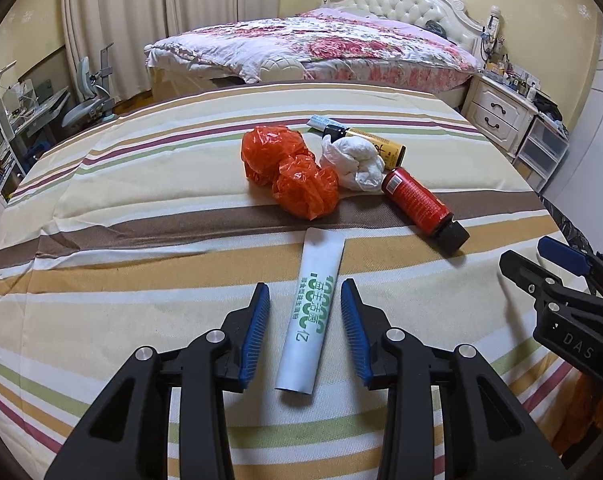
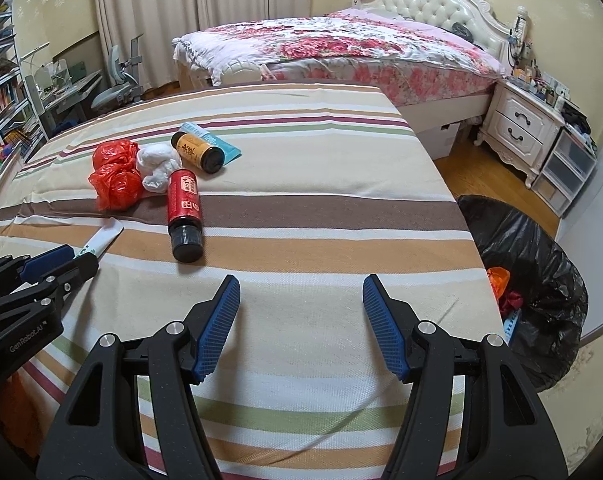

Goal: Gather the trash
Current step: 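Grasp the red can with the right tool while the left tool holds the tube, then carry the tube and red can over the bin and open both tools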

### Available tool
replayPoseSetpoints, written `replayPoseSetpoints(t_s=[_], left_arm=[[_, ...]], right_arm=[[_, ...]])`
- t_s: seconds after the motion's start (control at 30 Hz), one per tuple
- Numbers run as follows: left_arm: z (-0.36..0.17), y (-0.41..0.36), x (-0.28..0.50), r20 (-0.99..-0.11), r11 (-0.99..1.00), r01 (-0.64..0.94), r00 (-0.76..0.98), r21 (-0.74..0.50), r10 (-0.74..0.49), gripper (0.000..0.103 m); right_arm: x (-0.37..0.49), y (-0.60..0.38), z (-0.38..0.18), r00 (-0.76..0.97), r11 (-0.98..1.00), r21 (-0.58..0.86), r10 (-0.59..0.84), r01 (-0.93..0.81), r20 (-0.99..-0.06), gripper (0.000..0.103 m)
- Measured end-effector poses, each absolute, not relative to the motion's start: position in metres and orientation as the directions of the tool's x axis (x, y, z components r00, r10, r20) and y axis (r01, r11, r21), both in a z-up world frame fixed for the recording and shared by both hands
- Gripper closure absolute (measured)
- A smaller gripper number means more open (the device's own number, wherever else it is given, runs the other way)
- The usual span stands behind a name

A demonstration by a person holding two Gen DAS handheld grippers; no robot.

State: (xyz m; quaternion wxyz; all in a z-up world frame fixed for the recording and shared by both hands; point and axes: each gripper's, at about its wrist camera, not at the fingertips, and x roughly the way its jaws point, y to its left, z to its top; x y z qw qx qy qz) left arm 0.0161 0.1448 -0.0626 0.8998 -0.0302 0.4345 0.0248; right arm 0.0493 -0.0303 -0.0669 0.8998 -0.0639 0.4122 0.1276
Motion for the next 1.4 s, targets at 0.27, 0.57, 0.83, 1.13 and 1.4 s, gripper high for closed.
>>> replayPoseSetpoints(t_s=[0.27,0.57,0.83,1.13,1.4], left_arm=[[-0.061,0.152,0.003,-0.775,0.996,-0.079,0.632,-0.042,0.017,0.084],[-0.057,0.182,-0.005,-0.764,0.986,-0.160,0.641,-0.039,0.073,0.084],[-0.055,0.210,0.003,-0.759,0.972,-0.231,0.641,-0.044,0.118,0.084],[-0.057,0.219,0.005,-0.759,0.965,-0.258,0.636,-0.042,0.137,0.084],[-0.055,0.213,0.003,-0.746,0.968,-0.249,0.652,-0.040,0.137,0.084]], right_arm=[[0.048,-0.009,-0.062,0.622,0.942,-0.016,0.209,-0.336,-0.755,0.041],[0.048,0.017,-0.060,0.606,0.917,-0.016,0.249,-0.398,-0.756,0.041],[0.065,0.038,-0.061,0.603,0.910,-0.023,0.256,-0.415,-0.756,0.044],[0.077,0.046,-0.069,0.578,0.905,-0.018,0.255,-0.425,-0.775,0.073],[0.071,0.037,-0.069,0.578,0.910,-0.001,0.262,-0.414,-0.773,0.078]])
